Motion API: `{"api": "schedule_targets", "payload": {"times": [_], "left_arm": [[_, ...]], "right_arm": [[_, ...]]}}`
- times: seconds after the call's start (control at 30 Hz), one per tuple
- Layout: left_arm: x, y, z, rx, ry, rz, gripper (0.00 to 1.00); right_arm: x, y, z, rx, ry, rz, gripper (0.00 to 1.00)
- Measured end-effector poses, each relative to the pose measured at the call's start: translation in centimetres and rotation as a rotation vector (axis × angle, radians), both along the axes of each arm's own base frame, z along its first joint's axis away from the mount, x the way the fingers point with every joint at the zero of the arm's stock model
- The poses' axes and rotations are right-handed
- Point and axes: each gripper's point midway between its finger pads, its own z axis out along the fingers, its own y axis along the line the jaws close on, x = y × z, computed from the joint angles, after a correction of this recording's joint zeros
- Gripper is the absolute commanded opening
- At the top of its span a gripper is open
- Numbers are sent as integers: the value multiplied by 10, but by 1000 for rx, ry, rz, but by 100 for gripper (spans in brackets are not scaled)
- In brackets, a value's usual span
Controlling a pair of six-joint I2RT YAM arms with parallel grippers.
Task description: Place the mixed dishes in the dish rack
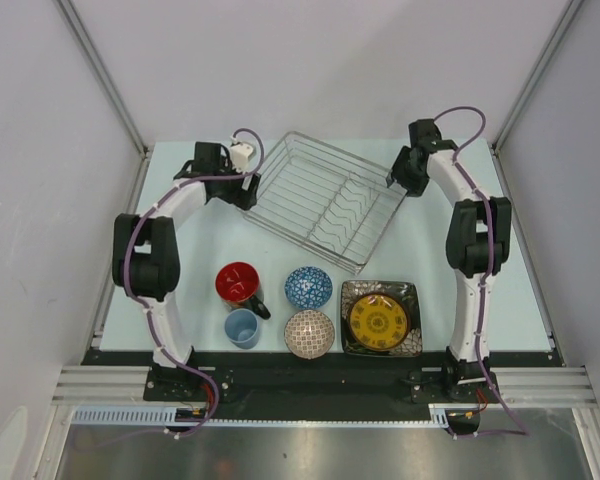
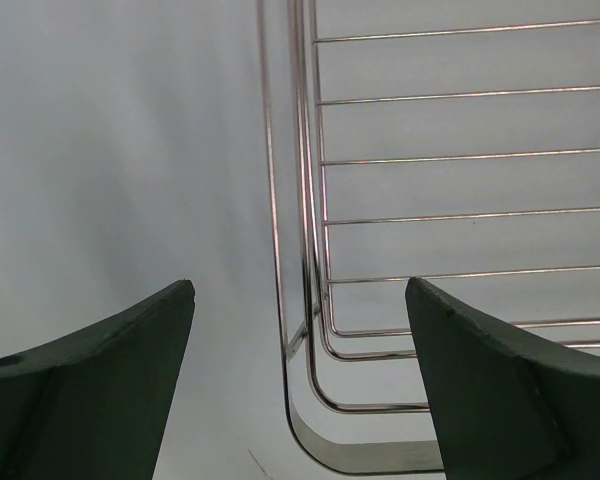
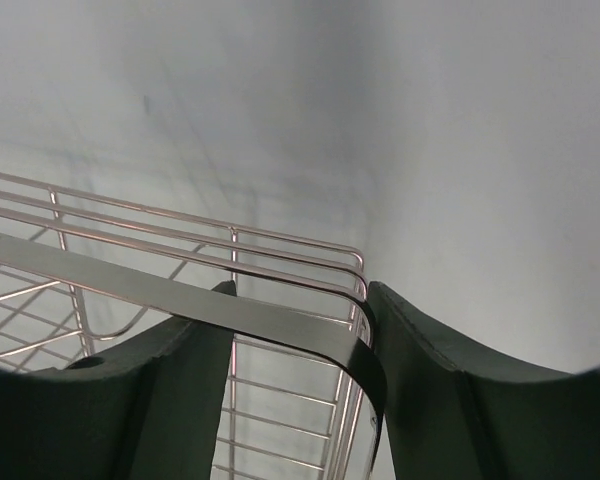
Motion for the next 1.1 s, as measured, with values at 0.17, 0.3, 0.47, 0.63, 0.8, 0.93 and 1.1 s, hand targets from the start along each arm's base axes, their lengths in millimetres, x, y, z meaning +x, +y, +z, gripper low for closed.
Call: {"api": "schedule_targets", "payload": {"times": [0.17,0.3,0.47,0.63,0.8,0.93,1.1], "left_arm": [[-19,4,-1,-3,13,6,91],[-32,3,-3,-17,31,9,90],[-51,6,-4,-23,52,14,90],[-69,12,-3,-15,75,25,86],[-79,19,1,-25,116,59,85],[-84,22,8,-43,143,89,86],[-87,18,26,-80,128,92,86]], "right_arm": [[27,16,1,42,-28,47,62],[42,25,1,79,-40,72,69],[56,39,-1,127,-56,105,75],[66,57,0,167,-78,146,81],[70,68,3,181,-97,171,86],[71,70,6,181,-107,187,87],[71,71,7,189,-112,203,87]]}}
